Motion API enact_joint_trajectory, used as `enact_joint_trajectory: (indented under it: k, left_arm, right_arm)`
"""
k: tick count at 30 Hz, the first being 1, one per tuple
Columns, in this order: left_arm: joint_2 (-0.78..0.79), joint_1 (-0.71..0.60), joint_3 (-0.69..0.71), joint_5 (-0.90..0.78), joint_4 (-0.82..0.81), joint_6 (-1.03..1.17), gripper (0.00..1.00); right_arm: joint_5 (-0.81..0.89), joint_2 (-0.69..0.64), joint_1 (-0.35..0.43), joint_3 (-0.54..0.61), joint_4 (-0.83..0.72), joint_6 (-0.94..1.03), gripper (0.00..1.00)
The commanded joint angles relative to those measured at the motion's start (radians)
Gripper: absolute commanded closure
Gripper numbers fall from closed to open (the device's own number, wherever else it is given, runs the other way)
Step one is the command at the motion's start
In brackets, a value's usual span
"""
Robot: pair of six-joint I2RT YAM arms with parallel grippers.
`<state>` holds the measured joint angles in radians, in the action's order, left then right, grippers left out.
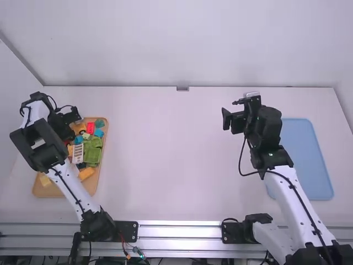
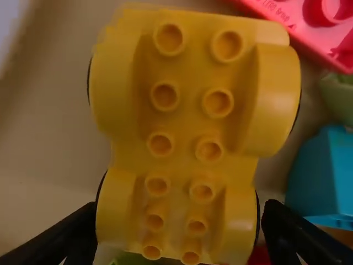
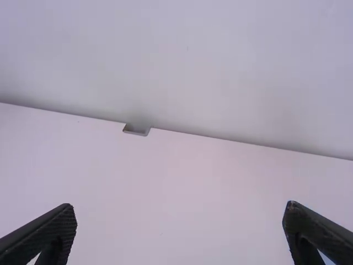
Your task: Assemble lego blocks to make yellow taxi
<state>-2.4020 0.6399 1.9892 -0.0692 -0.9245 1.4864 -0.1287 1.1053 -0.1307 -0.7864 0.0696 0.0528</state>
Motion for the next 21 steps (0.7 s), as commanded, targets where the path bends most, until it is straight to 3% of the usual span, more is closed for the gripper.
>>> enact_joint_trajectory:
  k: [1, 6, 8, 10, 14, 16, 21]
  left_arm:
    - [-0.020, -0.005, -0.015, -0.037, -0.006, 0.014, 0.26]
    - [-0.020, -0.006, -0.048, -0.016, 0.024, 0.015, 0.26]
    - [-0.020, -0.006, -0.076, -0.018, 0.057, 0.017, 0.31]
    - [-0.020, -0.005, -0.092, -0.017, 0.072, 0.030, 0.38]
    - [-0.020, -0.007, -0.091, -0.021, 0.080, 0.025, 0.66]
    - [-0.019, -0.006, -0.058, -0.022, 0.045, 0.012, 0.72]
    - [-0.018, -0.019, 0.060, -0.024, -0.055, -0.131, 0.67]
  right_arm:
    - [-0.005, 0.007, 0.002, -0.032, 0.002, 0.000, 0.01]
    - [-0.005, 0.007, -0.005, -0.032, 0.001, -0.001, 0.01]
    - [-0.003, 0.007, -0.009, -0.032, 0.002, 0.000, 0.01]
    - [-0.002, 0.006, -0.010, -0.032, 0.006, -0.001, 0.01]
    - [-0.005, 0.006, -0.005, -0.032, 0.006, -0.001, 0.01]
    - [-0.005, 0.006, -0.005, -0.032, 0.005, -0.001, 0.01]
    - [-0.003, 0.006, -0.005, -0.032, 0.006, -0.001, 0.01]
